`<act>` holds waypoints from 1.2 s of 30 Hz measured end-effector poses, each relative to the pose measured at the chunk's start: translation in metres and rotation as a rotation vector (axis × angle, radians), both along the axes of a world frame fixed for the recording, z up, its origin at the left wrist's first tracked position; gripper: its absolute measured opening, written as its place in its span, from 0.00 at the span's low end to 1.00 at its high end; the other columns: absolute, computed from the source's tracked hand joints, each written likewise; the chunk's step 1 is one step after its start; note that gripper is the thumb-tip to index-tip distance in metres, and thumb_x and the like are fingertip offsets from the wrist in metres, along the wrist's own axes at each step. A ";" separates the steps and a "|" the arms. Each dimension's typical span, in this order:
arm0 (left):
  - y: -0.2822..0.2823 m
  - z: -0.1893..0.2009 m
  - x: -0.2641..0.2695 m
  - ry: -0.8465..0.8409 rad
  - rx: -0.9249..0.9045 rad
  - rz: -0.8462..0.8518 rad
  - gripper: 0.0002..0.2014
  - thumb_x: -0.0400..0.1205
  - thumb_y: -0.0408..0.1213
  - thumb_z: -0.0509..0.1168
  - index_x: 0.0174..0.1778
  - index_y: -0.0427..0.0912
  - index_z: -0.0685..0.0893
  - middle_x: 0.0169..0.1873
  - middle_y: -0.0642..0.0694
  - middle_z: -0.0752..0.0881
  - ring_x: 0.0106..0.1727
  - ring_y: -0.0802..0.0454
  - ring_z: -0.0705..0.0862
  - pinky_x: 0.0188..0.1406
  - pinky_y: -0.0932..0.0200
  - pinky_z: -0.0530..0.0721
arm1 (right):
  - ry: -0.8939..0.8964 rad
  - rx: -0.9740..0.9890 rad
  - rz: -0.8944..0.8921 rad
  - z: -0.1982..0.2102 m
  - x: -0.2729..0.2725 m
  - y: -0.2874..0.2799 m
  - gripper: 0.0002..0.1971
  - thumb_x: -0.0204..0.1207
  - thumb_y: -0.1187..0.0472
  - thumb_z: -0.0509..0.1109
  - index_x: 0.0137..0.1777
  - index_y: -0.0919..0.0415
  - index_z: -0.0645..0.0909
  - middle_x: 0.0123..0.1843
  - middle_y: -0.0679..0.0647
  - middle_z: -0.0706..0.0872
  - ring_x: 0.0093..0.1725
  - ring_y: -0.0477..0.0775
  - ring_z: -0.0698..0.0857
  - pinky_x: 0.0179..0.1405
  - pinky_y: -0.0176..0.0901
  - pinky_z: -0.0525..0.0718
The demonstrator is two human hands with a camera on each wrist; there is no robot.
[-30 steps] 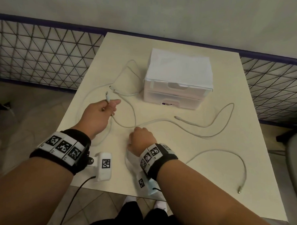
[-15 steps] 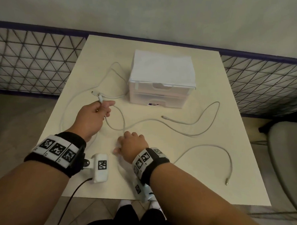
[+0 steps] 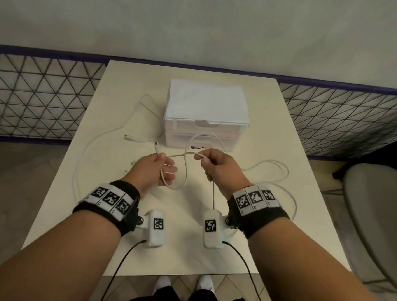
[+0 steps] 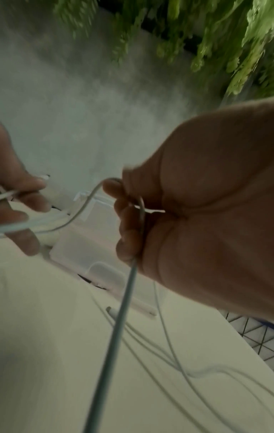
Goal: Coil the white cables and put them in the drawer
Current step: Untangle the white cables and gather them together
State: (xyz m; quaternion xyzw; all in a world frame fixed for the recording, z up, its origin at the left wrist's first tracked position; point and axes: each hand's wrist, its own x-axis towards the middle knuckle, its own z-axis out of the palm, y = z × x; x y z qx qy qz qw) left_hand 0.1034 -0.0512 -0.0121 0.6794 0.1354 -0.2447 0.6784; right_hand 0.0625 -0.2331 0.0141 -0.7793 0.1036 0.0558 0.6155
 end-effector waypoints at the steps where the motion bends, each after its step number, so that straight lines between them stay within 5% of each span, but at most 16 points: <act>1: -0.003 0.002 0.001 0.027 -0.055 0.008 0.17 0.88 0.43 0.50 0.45 0.37 0.79 0.46 0.33 0.86 0.38 0.44 0.84 0.39 0.53 0.84 | -0.017 0.010 0.041 0.004 -0.003 0.000 0.13 0.79 0.63 0.64 0.37 0.49 0.84 0.33 0.45 0.81 0.27 0.40 0.74 0.30 0.32 0.73; 4: -0.007 0.009 0.006 0.046 -0.251 0.060 0.18 0.88 0.45 0.49 0.43 0.40 0.80 0.50 0.38 0.84 0.45 0.44 0.85 0.44 0.51 0.82 | 0.027 -0.014 0.201 0.003 -0.011 -0.009 0.13 0.79 0.63 0.66 0.34 0.49 0.82 0.37 0.44 0.85 0.31 0.33 0.79 0.34 0.23 0.74; 7: -0.008 0.013 0.008 0.022 -0.392 0.105 0.19 0.88 0.44 0.49 0.42 0.41 0.81 0.51 0.43 0.85 0.52 0.46 0.84 0.54 0.48 0.81 | 0.145 -0.239 0.374 -0.004 -0.021 -0.019 0.11 0.78 0.61 0.67 0.35 0.49 0.84 0.41 0.46 0.87 0.44 0.44 0.82 0.51 0.39 0.78; 12: -0.005 0.012 0.013 -0.083 -0.485 0.227 0.16 0.88 0.43 0.51 0.46 0.38 0.81 0.48 0.43 0.84 0.54 0.45 0.86 0.59 0.48 0.82 | 0.344 -0.691 0.508 -0.021 -0.021 -0.035 0.10 0.78 0.66 0.62 0.51 0.58 0.85 0.46 0.50 0.82 0.48 0.53 0.81 0.49 0.40 0.73; 18: -0.004 0.024 0.013 -0.224 -0.434 0.274 0.16 0.88 0.41 0.51 0.48 0.37 0.80 0.49 0.41 0.83 0.56 0.45 0.84 0.60 0.53 0.82 | 0.429 -0.940 0.361 -0.028 -0.018 -0.056 0.13 0.73 0.71 0.61 0.45 0.52 0.82 0.54 0.53 0.86 0.54 0.57 0.84 0.55 0.47 0.82; 21: -0.010 0.027 0.007 -0.293 -0.323 0.218 0.15 0.88 0.40 0.50 0.53 0.38 0.82 0.49 0.42 0.82 0.52 0.48 0.84 0.56 0.59 0.83 | 0.385 -0.990 0.302 -0.025 -0.016 -0.053 0.13 0.73 0.66 0.64 0.52 0.51 0.84 0.58 0.53 0.84 0.58 0.59 0.83 0.61 0.53 0.83; 24: -0.016 0.031 0.003 -0.356 -0.231 0.136 0.14 0.87 0.39 0.53 0.58 0.41 0.83 0.44 0.46 0.80 0.41 0.52 0.82 0.52 0.60 0.84 | 0.063 -0.789 0.108 -0.016 -0.009 -0.039 0.16 0.73 0.66 0.66 0.58 0.51 0.81 0.58 0.52 0.79 0.58 0.56 0.81 0.62 0.53 0.82; 27: -0.022 0.035 -0.002 -0.360 -0.188 0.025 0.13 0.87 0.35 0.54 0.54 0.42 0.85 0.44 0.44 0.82 0.36 0.53 0.80 0.45 0.62 0.84 | -0.186 -0.500 0.033 0.011 0.001 -0.013 0.13 0.78 0.61 0.65 0.61 0.57 0.81 0.55 0.52 0.79 0.52 0.48 0.80 0.58 0.40 0.79; 29: -0.025 0.036 -0.005 -0.342 -0.163 -0.052 0.13 0.87 0.34 0.54 0.48 0.41 0.85 0.42 0.42 0.83 0.34 0.52 0.80 0.43 0.60 0.82 | -0.198 -0.338 0.089 0.027 0.008 0.004 0.15 0.81 0.55 0.63 0.62 0.60 0.82 0.53 0.50 0.84 0.47 0.42 0.81 0.56 0.35 0.77; 32: -0.025 0.037 -0.008 -0.316 -0.161 -0.121 0.13 0.87 0.33 0.53 0.44 0.39 0.83 0.36 0.42 0.84 0.35 0.51 0.82 0.45 0.56 0.81 | -0.088 -0.159 0.189 0.032 0.018 0.016 0.17 0.78 0.45 0.60 0.50 0.53 0.87 0.47 0.51 0.90 0.52 0.48 0.87 0.59 0.49 0.82; 36: -0.020 0.041 -0.012 -0.283 -0.192 -0.193 0.15 0.86 0.30 0.53 0.39 0.34 0.82 0.39 0.36 0.86 0.37 0.52 0.87 0.45 0.61 0.86 | 0.107 0.147 0.113 0.032 0.019 0.014 0.08 0.78 0.52 0.66 0.46 0.53 0.85 0.42 0.52 0.86 0.43 0.48 0.83 0.43 0.42 0.78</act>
